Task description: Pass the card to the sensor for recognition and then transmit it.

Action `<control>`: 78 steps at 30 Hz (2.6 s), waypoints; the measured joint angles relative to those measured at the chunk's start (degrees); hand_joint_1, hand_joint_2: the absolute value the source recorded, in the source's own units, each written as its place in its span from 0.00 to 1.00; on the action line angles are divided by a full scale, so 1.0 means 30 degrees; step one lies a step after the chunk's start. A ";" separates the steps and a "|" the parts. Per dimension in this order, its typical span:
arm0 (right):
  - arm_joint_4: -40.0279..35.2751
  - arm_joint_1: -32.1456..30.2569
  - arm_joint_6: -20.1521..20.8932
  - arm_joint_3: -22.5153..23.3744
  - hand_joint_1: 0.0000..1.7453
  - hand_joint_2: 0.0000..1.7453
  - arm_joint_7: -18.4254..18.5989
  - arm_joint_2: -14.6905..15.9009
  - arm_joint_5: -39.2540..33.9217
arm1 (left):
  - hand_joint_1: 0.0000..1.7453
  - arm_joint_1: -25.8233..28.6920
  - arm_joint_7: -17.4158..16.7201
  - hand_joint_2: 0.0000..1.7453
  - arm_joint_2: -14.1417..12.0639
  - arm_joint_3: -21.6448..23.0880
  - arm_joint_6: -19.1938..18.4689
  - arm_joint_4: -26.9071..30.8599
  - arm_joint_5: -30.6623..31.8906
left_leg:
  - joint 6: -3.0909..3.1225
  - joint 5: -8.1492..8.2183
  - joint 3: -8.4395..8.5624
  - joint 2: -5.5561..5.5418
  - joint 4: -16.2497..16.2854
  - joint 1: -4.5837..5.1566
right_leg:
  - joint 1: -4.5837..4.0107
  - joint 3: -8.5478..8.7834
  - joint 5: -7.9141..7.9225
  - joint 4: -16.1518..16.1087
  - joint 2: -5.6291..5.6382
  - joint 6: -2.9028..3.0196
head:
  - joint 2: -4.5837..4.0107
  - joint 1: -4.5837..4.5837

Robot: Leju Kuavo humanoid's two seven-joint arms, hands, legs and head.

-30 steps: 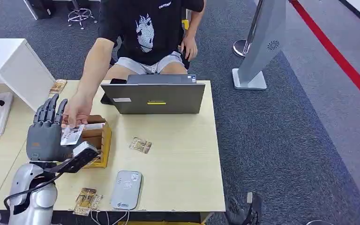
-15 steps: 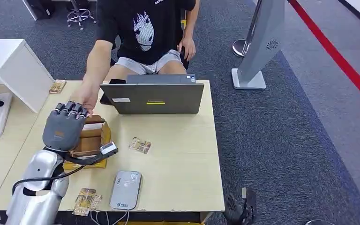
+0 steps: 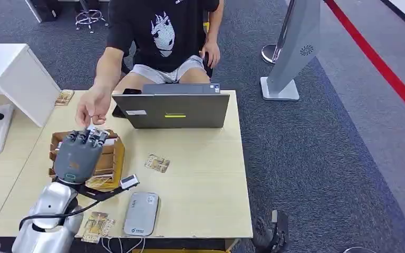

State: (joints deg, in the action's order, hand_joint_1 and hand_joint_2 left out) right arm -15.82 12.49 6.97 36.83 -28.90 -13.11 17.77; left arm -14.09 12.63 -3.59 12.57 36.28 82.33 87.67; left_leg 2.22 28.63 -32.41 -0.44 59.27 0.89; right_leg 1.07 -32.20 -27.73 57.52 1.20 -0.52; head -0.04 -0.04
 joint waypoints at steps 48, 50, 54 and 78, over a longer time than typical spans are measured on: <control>-0.0022 -0.0625 -0.0736 0.0146 0.00 1.00 -0.0852 0.0007 -0.0313 | 1.00 0.6101 0.2688 1.00 0.4402 -0.0246 0.0009 -0.3385 -0.3410 | -0.0004 0.0003 -0.0010 -0.0034 -0.0001 0.0013 | 0.0005 -0.0002 -0.0001 -0.0013 -0.0034 -0.0003 | 0.0000 0.0000; -0.0029 -0.0619 -0.0765 0.0146 0.00 1.00 -0.0852 0.0007 -0.0306 | 1.00 0.6100 0.2682 1.00 0.4431 -0.0094 -0.0027 -0.3386 -0.3424 | -0.0004 0.0003 -0.0010 -0.0034 -0.0001 0.0013 | 0.0005 -0.0002 -0.0001 -0.0012 -0.0034 -0.0003 | 0.0000 0.0000; -0.0036 -0.0619 -0.0787 0.0146 0.00 1.00 -0.0852 0.0007 -0.0284 | 1.00 0.6090 0.2557 1.00 0.4417 -0.0057 -0.0101 -0.3385 -0.3570 | -0.0004 0.0003 -0.0011 -0.0035 -0.0001 0.0012 | 0.0005 -0.0002 -0.0002 -0.0012 -0.0035 -0.0002 | 0.0000 0.0000; -0.0066 -0.0612 -0.0933 0.0153 0.00 1.00 -0.0903 0.0007 0.0095 | 1.00 0.5601 0.1829 1.00 0.3812 -0.1013 -0.0421 -0.4558 -0.3351 | -0.0009 -0.0003 -0.0009 -0.0040 -0.0002 0.0009 | 0.0004 0.0004 0.0000 -0.0008 -0.0043 -0.0001 | 0.0000 0.0000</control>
State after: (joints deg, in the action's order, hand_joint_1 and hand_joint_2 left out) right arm -16.02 10.65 4.17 37.29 -31.61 -13.09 18.05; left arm 2.72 18.12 7.85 9.53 35.01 68.65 77.62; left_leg 2.19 28.62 -32.44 -0.56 59.26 0.92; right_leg 1.09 -32.18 -27.73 57.50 1.07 -0.53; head -0.04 -0.04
